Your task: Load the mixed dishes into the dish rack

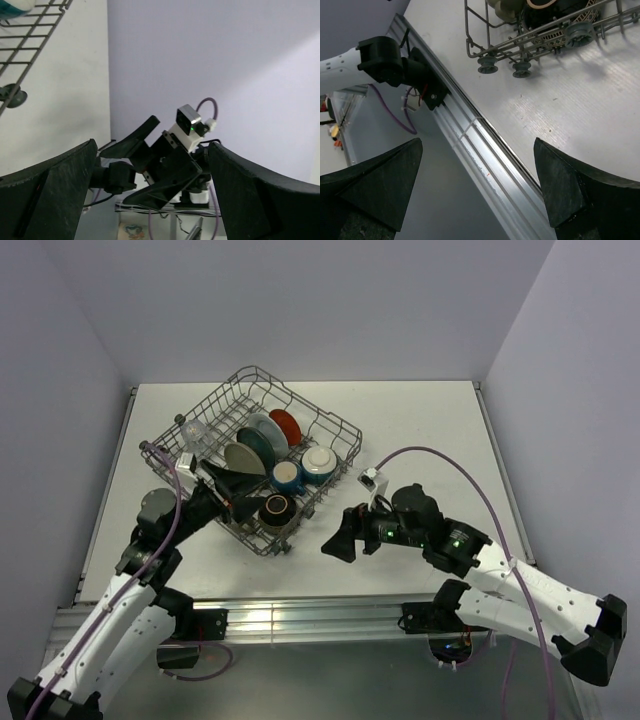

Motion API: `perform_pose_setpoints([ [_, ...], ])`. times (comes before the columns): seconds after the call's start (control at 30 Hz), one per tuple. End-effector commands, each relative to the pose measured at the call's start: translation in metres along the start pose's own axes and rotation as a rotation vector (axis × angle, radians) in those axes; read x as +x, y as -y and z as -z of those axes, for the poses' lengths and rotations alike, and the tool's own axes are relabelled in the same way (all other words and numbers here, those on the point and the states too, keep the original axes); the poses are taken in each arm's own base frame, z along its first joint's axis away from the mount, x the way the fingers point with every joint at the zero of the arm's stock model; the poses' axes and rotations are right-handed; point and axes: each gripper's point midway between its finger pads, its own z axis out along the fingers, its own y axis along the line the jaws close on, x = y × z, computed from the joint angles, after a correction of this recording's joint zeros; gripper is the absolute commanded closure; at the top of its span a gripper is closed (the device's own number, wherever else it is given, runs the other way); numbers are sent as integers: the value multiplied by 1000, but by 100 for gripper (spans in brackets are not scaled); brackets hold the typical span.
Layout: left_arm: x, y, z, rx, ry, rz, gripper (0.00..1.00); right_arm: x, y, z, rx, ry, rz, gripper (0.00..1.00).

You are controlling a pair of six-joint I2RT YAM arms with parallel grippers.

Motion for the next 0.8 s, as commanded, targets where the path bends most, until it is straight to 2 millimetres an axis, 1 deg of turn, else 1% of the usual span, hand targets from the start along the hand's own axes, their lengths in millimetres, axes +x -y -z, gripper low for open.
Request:
perform_pose_setpoints([
  [0.0,0,12,11,76,28,49,1,-10,-14,6,-83,82,-25,0],
  [0.03,2,11,17,84,34,52,1,-1,-6,4,-69,71,-51,0],
  [0.07,1,5,19,67,48,64,1,-2,-8,8,-85,97,-53,0],
  [0.1,2,4,22,68,54,74,1,0,-7,9,-91,104,-80,0],
  [0.13,4,3,28,81,59,75,1,14,2,5,-85,89,-106,0],
  [0.17,3,0,30,75,68,83,1,11,-3,9,-119,122,-109,0],
  [0.2,4,1,33,85,73,90,1,25,6,4,-116,107,-150,0],
  [0.23,5,-1,37,85,78,96,1,30,6,4,-134,104,-167,0],
  [0.27,6,-6,39,78,81,104,1,27,3,7,-168,136,-171,0],
  [0.3,6,-10,41,69,89,117,1,39,10,3,-166,119,-214,0],
  [0.33,7,-10,46,83,94,118,1,43,8,4,-189,117,-226,0],
  [0.37,8,-11,48,85,97,123,1,37,1,7,-237,158,-217,0],
  [0.4,9,-11,50,92,97,134,1,44,5,5,-242,151,-245,0],
  [0.43,11,-15,54,96,98,141,1,45,5,6,-253,159,-252,0],
  [0.47,12,-16,56,99,96,149,1,41,1,9,-281,187,-246,0],
  [0.5,14,-17,58,101,89,168,1,47,6,7,-275,184,-269,0],
  [0.53,17,-23,60,99,81,176,1,48,10,6,-266,192,-285,0],
  [0.57,18,-25,62,98,79,185,1,45,11,7,-272,221,-291,0],
  [0.6,20,-24,66,112,77,192,1,52,17,4,-265,214,-323,0],
  [0.63,22,-33,66,90,72,208,1,54,18,4,-270,219,-339,0],
  [0.67,22,-37,65,74,71,219,1,51,16,6,-296,247,-343,0],
  [0.7,24,-36,69,91,69,219,1,57,24,3,-284,248,-384,0],
  [0.73,26,-38,72,97,67,221,1,55,22,4,-296,263,-391,0],
  [0.77,28,-42,72,90,53,230,1,59,27,3,-299,274,-400,0],
])
